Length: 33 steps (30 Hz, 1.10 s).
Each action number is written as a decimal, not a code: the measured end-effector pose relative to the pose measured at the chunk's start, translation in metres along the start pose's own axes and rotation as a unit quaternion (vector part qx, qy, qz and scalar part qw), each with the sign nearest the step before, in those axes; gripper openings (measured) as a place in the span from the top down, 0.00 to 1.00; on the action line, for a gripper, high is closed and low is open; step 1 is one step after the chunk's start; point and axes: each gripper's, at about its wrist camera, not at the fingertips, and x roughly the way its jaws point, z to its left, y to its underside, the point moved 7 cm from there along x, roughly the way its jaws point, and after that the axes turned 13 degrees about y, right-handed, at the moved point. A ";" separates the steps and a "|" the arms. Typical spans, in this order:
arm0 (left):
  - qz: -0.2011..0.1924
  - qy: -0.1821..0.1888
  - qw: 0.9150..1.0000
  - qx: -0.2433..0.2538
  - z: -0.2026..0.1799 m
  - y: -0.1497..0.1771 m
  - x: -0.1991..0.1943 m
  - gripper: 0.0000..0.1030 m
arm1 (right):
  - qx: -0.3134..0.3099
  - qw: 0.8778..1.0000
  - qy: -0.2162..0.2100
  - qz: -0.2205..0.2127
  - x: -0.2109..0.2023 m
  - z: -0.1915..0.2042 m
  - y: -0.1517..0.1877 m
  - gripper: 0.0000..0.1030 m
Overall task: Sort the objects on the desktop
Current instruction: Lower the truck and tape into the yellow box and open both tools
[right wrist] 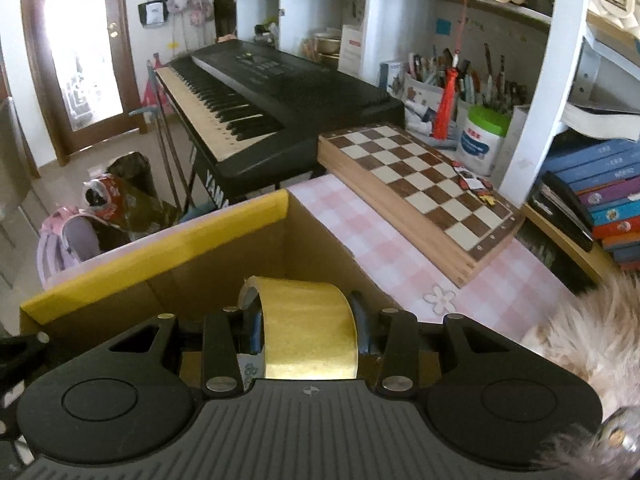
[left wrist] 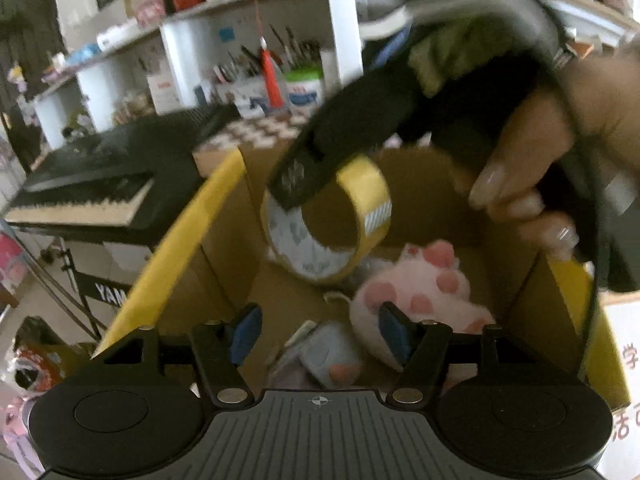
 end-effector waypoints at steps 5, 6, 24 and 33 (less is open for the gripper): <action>-0.031 -0.023 0.999 0.014 0.004 -0.011 -0.017 0.27 | -0.006 1.000 0.005 -0.002 0.008 0.006 -0.003 0.64; -0.035 -0.025 0.999 0.012 0.007 -0.012 -0.021 0.27 | -0.005 1.000 0.007 -0.001 0.009 0.006 -0.005 0.63; -0.084 0.001 0.996 -0.025 0.025 0.001 -0.067 0.21 | 0.012 0.999 0.042 -0.027 -0.032 0.018 -0.012 0.46; -0.104 0.027 0.994 -0.013 0.023 0.008 -0.091 0.18 | 0.078 0.991 0.098 -0.042 -0.072 -0.008 0.005 0.45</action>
